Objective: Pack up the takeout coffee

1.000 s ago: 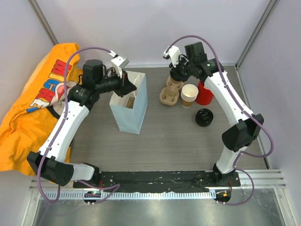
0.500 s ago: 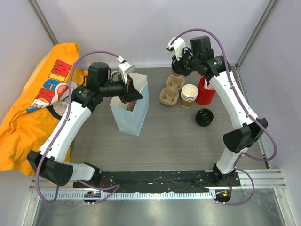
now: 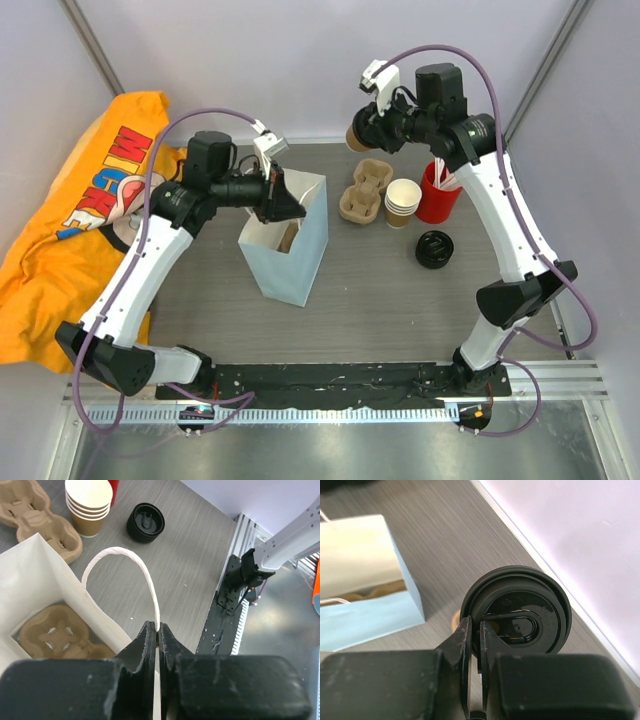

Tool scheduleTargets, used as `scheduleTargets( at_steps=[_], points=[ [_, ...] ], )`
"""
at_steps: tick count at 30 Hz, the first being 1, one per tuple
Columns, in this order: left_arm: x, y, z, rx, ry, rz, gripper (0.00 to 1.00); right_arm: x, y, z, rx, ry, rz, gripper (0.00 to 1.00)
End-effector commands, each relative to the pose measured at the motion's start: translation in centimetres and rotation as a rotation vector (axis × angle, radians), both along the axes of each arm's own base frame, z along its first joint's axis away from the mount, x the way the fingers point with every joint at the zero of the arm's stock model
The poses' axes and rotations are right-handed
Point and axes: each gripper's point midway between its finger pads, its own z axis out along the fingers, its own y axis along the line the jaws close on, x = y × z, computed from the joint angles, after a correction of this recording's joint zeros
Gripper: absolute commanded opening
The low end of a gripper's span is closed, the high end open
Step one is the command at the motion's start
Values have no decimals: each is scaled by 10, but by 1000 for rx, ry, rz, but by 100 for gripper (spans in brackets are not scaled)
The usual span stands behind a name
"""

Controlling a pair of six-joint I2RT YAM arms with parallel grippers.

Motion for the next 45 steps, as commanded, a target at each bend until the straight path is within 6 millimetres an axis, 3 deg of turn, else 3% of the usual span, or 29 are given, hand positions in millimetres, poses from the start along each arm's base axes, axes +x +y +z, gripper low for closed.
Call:
scheduleTargets(
  at_steps=[1,2,3,7,12,16,18,19,24,30,33,35,40,45],
  points=[
    [-12,-2,24,-38,-32,-37,16,-33,20,55,104,-101,84,1],
    [-12,-2,25,-36,-33,-37,23,-36,23,56,106,-102,90,1],
    [-12,-1,26,-34,-44,-35,40,-41,28,58,108,-104,105,1],
    [-10,0,29,-27,-61,-28,66,-51,37,63,114,-114,132,1],
    [-10,3,46,-31,-107,-17,86,-59,41,74,129,-139,145,1],
    [-6,14,83,-23,-244,37,95,-63,45,82,152,-146,165,1],
    [-6,20,91,-7,-276,67,100,-69,50,86,170,-141,192,1],
    [-5,24,99,3,-319,83,100,-71,53,87,176,-137,202,1],
    [17,57,101,102,-392,260,100,-90,68,94,203,-134,281,1],
    [41,91,68,239,-377,411,100,-110,88,97,222,-114,364,1],
    [49,102,50,257,-333,444,100,-120,101,85,213,-74,408,1],
    [56,110,47,253,-319,469,100,-125,110,75,200,-49,435,1],
    [60,111,43,227,-280,459,99,-119,123,53,158,-11,451,1],
    [63,103,37,215,-245,414,93,-109,130,39,127,11,457,1]
  ],
)
